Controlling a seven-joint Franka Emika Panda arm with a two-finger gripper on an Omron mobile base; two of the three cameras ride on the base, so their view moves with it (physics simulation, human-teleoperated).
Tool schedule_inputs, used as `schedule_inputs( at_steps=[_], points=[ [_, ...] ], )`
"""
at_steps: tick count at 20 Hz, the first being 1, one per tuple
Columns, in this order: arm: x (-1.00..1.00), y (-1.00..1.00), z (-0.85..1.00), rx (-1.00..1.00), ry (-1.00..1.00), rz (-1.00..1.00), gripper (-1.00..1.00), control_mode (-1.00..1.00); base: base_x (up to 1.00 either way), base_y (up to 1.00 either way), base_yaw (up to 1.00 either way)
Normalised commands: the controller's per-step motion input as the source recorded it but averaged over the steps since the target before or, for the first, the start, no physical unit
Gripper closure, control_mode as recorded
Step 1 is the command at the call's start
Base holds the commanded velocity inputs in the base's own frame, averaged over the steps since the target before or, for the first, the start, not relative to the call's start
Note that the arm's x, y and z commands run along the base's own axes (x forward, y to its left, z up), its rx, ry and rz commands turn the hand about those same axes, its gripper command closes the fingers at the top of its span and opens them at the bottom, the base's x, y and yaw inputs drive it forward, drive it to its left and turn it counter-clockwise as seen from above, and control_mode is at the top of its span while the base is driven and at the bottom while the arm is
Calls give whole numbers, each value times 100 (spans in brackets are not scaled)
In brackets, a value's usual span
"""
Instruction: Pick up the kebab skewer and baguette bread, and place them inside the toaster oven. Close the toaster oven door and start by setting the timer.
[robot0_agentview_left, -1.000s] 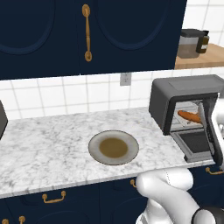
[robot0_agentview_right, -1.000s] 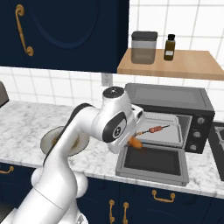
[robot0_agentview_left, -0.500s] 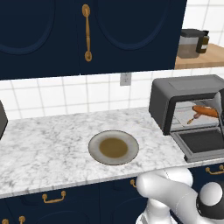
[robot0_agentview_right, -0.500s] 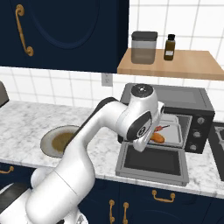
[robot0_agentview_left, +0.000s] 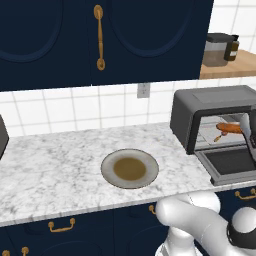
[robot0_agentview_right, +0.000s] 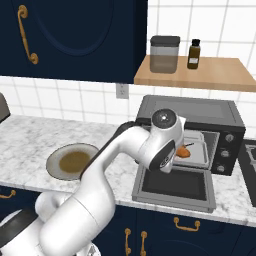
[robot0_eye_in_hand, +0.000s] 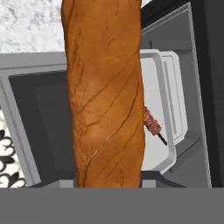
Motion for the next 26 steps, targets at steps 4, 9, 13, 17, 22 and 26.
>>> schedule_inputs(
  at_steps=[4, 9, 13, 17, 22, 26],
  points=[
    [39, -5, -33, -7, 0, 3, 100, -100, 0, 0, 0],
    [55, -42, -1, -4, 0, 2, 100, -100, 0, 0, 0],
    [46, -32, -5, -2, 0, 2, 100, -100, 0, 0, 0],
    [9, -4, -21, 0, 0, 0, 100, -100, 0, 0, 0],
    [11, 0, -16, 0, 0, 0, 100, -100, 0, 0, 0],
    [18, 0, -1, 0, 0, 0, 100, -100, 0, 0, 0]
  ],
)
